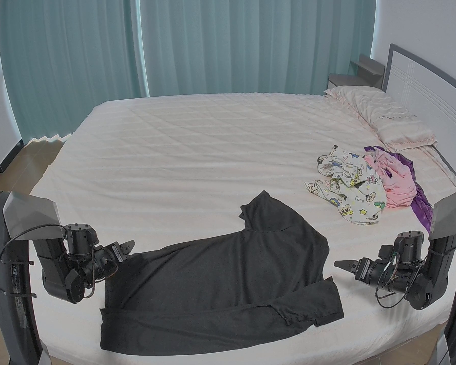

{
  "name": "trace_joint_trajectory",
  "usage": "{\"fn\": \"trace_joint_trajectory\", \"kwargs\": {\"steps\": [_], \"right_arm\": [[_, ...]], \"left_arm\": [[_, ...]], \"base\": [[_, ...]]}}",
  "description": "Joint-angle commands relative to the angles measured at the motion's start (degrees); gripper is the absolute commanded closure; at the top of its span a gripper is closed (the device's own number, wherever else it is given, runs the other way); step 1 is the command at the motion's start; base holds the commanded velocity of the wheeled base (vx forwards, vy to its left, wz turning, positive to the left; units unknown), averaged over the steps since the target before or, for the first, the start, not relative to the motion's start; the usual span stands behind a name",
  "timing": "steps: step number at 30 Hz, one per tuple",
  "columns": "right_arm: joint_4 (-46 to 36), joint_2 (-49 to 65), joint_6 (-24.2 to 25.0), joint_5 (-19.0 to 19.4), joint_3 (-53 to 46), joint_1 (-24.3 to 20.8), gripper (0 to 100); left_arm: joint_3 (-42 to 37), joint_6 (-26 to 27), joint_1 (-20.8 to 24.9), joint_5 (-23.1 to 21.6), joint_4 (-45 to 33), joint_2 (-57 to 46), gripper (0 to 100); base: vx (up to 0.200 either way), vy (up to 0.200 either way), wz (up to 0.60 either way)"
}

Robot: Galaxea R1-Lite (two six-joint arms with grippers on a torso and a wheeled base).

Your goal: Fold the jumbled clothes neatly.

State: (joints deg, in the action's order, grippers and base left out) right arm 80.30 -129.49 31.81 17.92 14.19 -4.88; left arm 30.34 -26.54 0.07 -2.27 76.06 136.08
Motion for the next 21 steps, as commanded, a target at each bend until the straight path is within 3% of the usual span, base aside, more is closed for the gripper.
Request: {"fn": "trace_joint_trajectory", "kwargs": {"steps": [1, 21], "right_arm": [[0.03, -0.41, -0.08, 0.01, 0.05, -0.13, 0], [0.12, -1.82, -0.25, 0.01, 0.4, -0.22, 0]], "left_arm": [[2.7, 0.96, -1.57, 1.21, -0.12, 3.49, 0], [5.25, 0.44, -2.09, 1.04, -0.12, 7.35, 0]], "base": [[0.0, 0.0, 0.0], [0.0, 0.0, 0.0]]}}
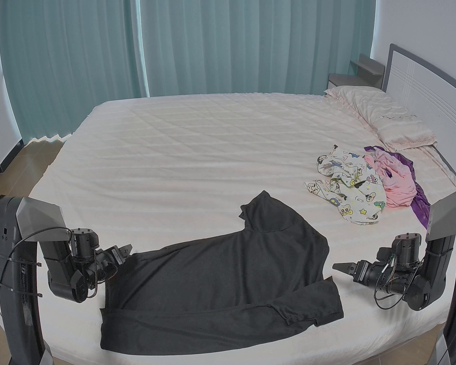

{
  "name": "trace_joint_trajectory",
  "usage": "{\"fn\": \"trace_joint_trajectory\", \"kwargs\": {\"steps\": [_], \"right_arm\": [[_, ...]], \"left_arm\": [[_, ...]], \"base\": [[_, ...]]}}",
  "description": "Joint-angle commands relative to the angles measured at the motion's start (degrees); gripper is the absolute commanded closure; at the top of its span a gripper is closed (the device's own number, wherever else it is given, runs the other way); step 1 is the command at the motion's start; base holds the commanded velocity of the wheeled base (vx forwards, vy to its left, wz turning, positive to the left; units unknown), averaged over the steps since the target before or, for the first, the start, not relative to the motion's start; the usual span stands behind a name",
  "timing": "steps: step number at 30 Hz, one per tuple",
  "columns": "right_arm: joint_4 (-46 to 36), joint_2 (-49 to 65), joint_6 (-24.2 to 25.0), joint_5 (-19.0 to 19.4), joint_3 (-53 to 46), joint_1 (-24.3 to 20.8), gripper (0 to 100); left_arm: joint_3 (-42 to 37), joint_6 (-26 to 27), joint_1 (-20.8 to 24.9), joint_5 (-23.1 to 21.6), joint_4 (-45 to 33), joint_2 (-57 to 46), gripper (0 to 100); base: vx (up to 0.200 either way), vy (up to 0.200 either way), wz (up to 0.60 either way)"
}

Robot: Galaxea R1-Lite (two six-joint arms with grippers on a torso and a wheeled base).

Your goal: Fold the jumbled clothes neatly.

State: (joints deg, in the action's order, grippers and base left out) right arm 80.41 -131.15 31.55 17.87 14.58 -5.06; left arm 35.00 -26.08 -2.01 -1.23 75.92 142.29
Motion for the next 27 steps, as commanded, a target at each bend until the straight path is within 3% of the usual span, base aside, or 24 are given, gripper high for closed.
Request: {"fn": "trace_joint_trajectory", "kwargs": {"steps": [1, 6, 7, 21, 27], "right_arm": [[0.01, -0.16, 0.0, 0.06, 0.01, -0.04, 0], [0.01, -0.16, 0.0, 0.06, -0.08, -0.3, 0], [0.01, -0.25, 0.0, 0.06, -0.08, -0.3, 0], [0.1, -0.16, 0.0, -0.03, 0.01, -0.39, 0], [2.82, 0.01, 0.0, -0.03, 0.36, -0.21, 0]], "left_arm": [[0.77, -0.12, -0.01, 0.0, 0.01, 1.41, 0], [2.0, -2.14, -0.01, -0.18, -0.07, 1.85, 0], [2.44, -3.02, -0.01, -0.18, -0.07, 1.94, 100], [4.02, -4.07, -3.53, 0.26, 0.1, 1.59, 100], [6.13, -8.03, -3.7, 0.53, 0.1, 1.68, 100]], "base": [[0.0, 0.0, 0.0], [0.0, 0.0, 0.0], [0.0, 0.0, 0.0], [0.0, 0.0, 0.0], [0.0, 0.0, 0.0]]}}
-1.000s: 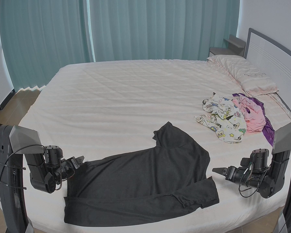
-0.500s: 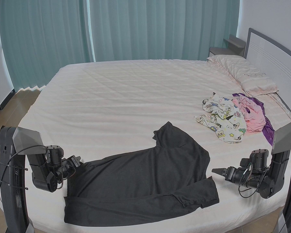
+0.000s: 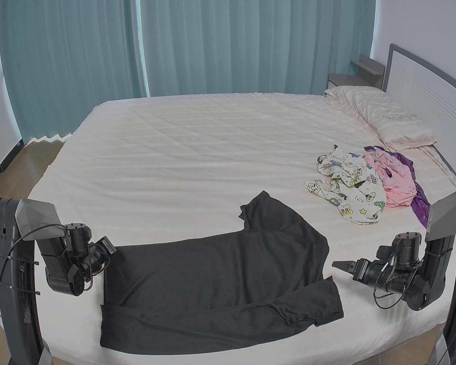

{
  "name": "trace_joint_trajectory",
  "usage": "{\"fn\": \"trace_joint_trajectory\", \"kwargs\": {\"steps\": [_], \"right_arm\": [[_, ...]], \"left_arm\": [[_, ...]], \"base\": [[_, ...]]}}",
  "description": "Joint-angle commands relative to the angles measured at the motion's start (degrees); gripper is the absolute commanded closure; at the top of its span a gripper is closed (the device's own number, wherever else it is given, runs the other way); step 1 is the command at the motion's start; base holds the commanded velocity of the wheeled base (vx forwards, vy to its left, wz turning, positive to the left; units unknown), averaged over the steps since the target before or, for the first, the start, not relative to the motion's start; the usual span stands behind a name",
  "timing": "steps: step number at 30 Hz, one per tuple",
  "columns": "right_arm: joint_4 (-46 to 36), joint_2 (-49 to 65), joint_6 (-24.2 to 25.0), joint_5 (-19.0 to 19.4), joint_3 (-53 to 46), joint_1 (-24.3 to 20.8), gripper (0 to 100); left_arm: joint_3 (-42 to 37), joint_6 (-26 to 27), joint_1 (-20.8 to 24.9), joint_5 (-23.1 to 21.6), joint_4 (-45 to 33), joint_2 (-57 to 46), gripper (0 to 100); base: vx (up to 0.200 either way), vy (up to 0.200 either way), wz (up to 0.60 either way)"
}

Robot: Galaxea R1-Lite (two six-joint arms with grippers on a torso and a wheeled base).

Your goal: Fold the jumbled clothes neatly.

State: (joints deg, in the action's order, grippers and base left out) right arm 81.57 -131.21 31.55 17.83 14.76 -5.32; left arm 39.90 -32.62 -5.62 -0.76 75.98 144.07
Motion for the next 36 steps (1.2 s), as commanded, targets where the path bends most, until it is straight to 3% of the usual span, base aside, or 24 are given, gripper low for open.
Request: {"fn": "trace_joint_trajectory", "kwargs": {"steps": [1, 8, 15, 18, 23, 27, 36], "right_arm": [[2.37, 0.07, -0.08, 0.01, 0.27, 0.04, 0], [-0.44, -0.28, -0.17, 0.01, 9.06, -0.13, 0], [-16.44, -0.8, -0.17, -1.14, 25.58, -2.07, 0], [-26.99, -3.53, -0.35, -5.35, 37.8, -4.44, 0], [-37.62, -6.34, -3.42, -6.32, 47.82, -5.85, 0], [-40.79, -9.24, -7.73, -6.94, 51.86, -5.85, 0], [-42.54, -15.75, -8.61, -9.4, 60.38, -6.02, 0]], "left_arm": [[1.5, -1.74, -0.09, 0.05, 0.04, -0.1, 100], [1.76, -3.41, -0.01, 0.05, 0.04, -0.46, 100], [1.15, -4.73, -0.01, -0.47, 0.04, -0.54, 100], [1.06, -5.35, -0.01, -0.47, 0.04, -0.54, 100], [1.06, -7.54, -0.01, -0.56, 0.04, -0.81, 100], [0.27, -7.54, -0.09, -0.65, 0.04, -0.89, 100], [-0.88, -7.54, 0.17, -0.74, 0.04, -0.89, 100]], "base": [[0.0, 0.0, 0.0], [0.0, 0.0, 0.0], [0.0, 0.0, 0.0], [0.0, 0.0, 0.0], [0.0, 0.0, 0.0], [0.0, 0.0, 0.0], [0.0, 0.0, 0.0]]}}
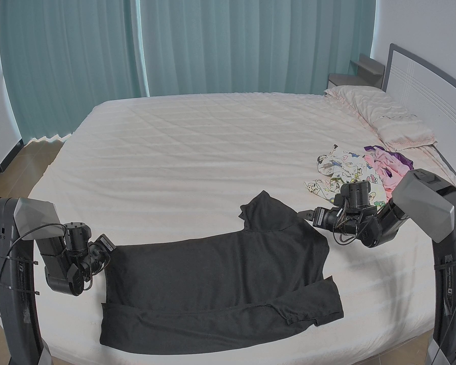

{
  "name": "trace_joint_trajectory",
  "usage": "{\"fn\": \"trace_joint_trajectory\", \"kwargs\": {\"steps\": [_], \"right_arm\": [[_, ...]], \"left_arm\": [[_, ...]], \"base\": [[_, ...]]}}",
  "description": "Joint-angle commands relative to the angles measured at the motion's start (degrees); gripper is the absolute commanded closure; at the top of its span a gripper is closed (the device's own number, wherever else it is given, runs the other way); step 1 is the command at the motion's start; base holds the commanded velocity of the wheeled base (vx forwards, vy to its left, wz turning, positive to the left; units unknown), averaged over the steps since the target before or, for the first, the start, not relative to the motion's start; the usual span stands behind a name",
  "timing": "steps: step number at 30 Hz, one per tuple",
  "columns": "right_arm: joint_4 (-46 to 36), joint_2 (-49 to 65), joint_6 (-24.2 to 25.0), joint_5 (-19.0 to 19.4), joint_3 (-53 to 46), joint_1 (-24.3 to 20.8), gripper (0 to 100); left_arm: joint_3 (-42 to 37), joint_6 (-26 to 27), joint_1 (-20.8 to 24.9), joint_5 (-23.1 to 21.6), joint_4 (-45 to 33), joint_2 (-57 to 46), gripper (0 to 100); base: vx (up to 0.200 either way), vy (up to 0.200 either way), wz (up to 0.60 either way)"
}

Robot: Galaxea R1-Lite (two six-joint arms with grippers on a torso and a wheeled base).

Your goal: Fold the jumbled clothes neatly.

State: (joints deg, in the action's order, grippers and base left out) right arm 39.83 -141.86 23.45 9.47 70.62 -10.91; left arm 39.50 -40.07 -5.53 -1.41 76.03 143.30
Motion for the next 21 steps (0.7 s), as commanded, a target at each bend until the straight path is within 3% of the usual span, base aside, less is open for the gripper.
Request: {"fn": "trace_joint_trajectory", "kwargs": {"steps": [1, 21], "right_arm": [[-0.8, -5.09, -0.52, -1.03, 4.53, -0.43, 0], [-3.53, -13.0, -1.31, -1.56, 17.89, -2.36, 0]], "left_arm": [[-0.47, -0.1, 0.09, -0.08, -0.01, -0.13, 100], [-1.62, -0.53, 0.17, 0.01, -0.01, -0.3, 100]], "base": [[0.0, 0.0, 0.0], [0.0, 0.0, 0.0]]}}
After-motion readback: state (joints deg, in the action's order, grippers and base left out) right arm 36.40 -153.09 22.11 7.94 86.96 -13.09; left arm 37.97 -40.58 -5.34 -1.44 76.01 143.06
